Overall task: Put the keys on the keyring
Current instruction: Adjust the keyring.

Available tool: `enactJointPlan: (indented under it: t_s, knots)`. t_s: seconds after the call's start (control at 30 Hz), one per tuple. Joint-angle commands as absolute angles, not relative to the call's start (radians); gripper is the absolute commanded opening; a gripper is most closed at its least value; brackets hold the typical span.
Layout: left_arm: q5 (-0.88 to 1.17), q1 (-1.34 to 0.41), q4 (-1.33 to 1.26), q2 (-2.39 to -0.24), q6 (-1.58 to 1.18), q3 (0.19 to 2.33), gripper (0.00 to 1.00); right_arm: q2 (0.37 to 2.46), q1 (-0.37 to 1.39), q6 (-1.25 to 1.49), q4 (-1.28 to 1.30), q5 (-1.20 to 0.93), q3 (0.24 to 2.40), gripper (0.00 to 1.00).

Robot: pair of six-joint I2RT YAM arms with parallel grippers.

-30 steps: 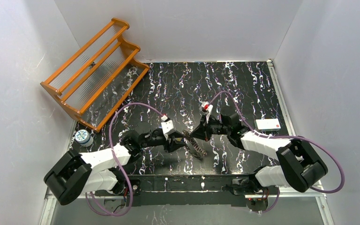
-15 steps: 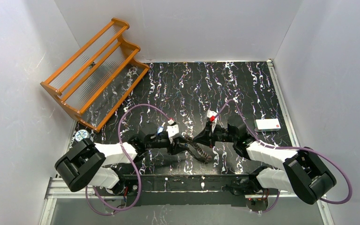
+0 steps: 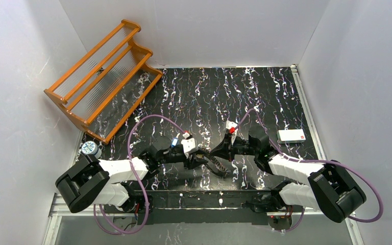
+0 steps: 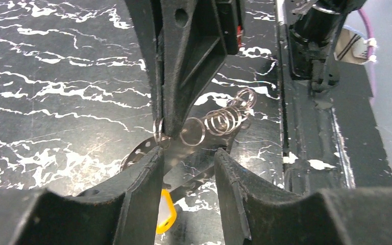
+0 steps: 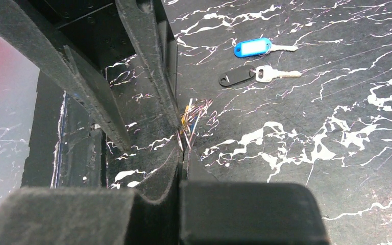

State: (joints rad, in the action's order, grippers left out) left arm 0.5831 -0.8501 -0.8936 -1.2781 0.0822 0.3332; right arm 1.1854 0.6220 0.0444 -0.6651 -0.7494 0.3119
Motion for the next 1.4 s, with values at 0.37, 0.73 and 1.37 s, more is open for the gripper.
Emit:
enactJointPlan:
  t_s: [0.37, 0.73, 1.37]
  knots:
    - [0.431, -0.862, -0.925, -1.283, 0.127, 0.325, 0.41, 1.152, 0.622, 0.002, -0.733, -0.798, 0.306, 0.01]
    - [0.445, -0.862, -0.976, -1.292, 0.128, 0.355, 0.40, 1.166, 0.621, -0.030, -0.742, -0.837, 0.315, 0.01]
    - [0.450, -0.865, -1.071, -1.359, 0.074, 0.376, 0.22, 1.228, 0.622, -0.082, -0.676, -0.897, 0.374, 0.01]
